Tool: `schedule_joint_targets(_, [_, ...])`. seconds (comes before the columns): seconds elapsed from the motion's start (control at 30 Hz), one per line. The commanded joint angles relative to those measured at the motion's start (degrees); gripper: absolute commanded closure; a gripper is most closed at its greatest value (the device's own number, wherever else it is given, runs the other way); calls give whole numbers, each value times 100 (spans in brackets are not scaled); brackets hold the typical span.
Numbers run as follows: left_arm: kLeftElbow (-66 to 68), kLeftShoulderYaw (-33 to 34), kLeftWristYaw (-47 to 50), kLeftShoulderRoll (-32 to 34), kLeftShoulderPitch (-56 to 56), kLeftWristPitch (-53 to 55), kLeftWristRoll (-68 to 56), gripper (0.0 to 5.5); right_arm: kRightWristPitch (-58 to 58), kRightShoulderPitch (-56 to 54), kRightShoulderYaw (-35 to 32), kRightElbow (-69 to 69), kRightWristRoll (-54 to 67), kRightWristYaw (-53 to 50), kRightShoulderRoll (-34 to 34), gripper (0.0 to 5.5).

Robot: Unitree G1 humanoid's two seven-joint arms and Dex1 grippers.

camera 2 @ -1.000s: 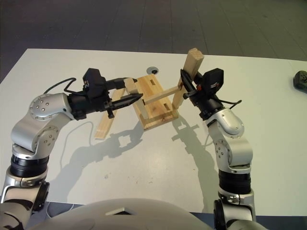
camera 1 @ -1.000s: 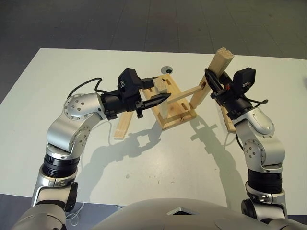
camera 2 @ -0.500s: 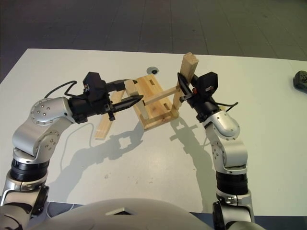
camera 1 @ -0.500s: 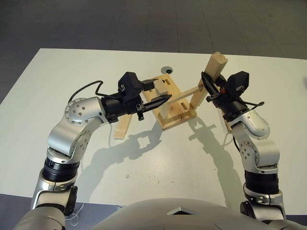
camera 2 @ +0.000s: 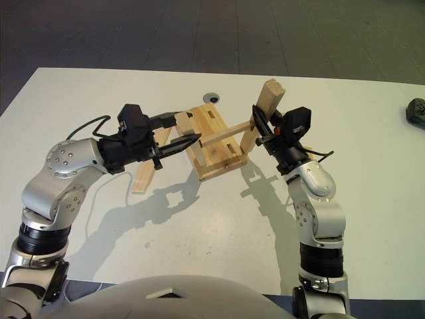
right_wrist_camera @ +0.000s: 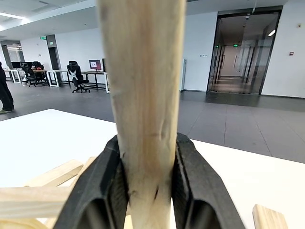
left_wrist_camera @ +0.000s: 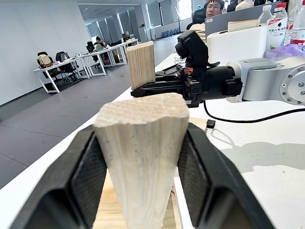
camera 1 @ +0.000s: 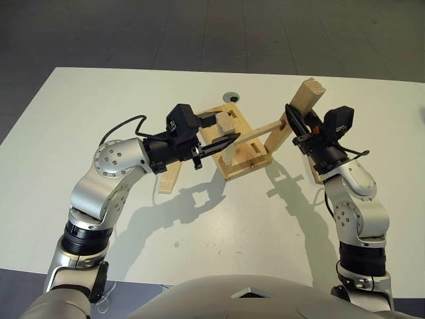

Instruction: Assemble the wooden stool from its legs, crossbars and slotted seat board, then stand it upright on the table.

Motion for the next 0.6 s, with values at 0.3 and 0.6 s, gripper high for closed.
schedule_joint_targets(0.3, [269, -337, -1, 124, 318, 118, 306, 347, -8, -294, 327, -171, -153, 58, 57, 448])
schedule_joint_targets(0.6, [281, -381, 15, 115, 379, 87, 334, 347, -584, -142, 590, 166, -510, 308, 99, 448])
